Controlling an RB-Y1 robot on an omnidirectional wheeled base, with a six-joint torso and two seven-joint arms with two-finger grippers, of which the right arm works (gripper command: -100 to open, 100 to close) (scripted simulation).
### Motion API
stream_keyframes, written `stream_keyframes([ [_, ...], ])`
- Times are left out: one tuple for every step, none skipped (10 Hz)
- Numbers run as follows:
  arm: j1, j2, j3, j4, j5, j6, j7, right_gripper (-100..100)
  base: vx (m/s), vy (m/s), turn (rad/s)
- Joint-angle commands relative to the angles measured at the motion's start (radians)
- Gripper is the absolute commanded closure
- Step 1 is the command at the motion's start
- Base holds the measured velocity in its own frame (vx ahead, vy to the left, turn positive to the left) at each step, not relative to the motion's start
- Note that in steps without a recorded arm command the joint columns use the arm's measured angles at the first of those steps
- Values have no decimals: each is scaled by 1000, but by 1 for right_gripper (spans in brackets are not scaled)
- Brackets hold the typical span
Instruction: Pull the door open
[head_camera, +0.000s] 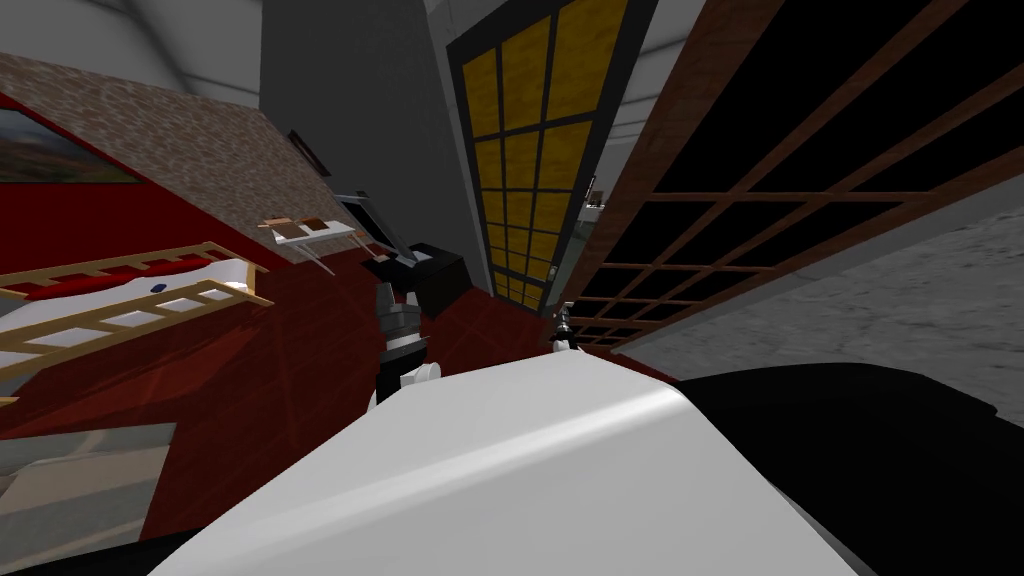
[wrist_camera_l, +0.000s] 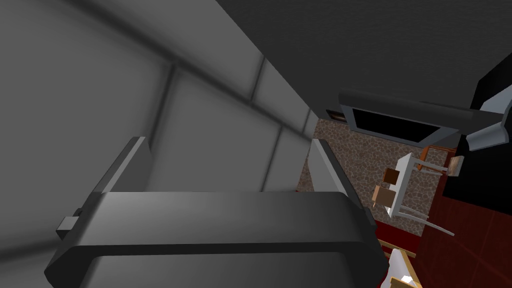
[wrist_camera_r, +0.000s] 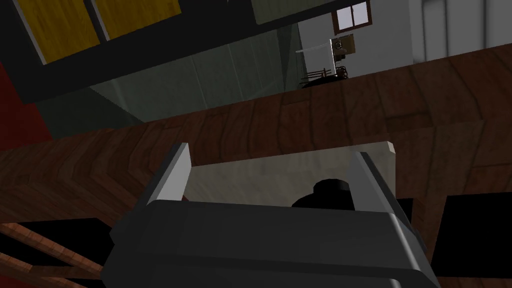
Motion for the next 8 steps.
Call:
stream_keyframes([
  [5,-7,-12,-9,-17,-14,-50,-100,-80,-35,101],
  [6,-5,-9,-9,-25,-21,-80,-100,-107,-42,115],
  [6,-5,-9,-9,-25,-21,-93,-100,-76,-24,56],
  [7,-3,-6,-9,-34,-29,-132,-100,-53,-13,79],
  [7,0,-4,-9,-43,-38,-163,-100,-79,-38,113],
  [7,0,-4,-9,-43,-38,-174,-100,-52,-32,65],
  [8,2,0,-9,-53,-47,-215,-100,-62,-19,83],
  [9,5,3,-10,-63,-56,-239,-100,-84,-43,132],
])
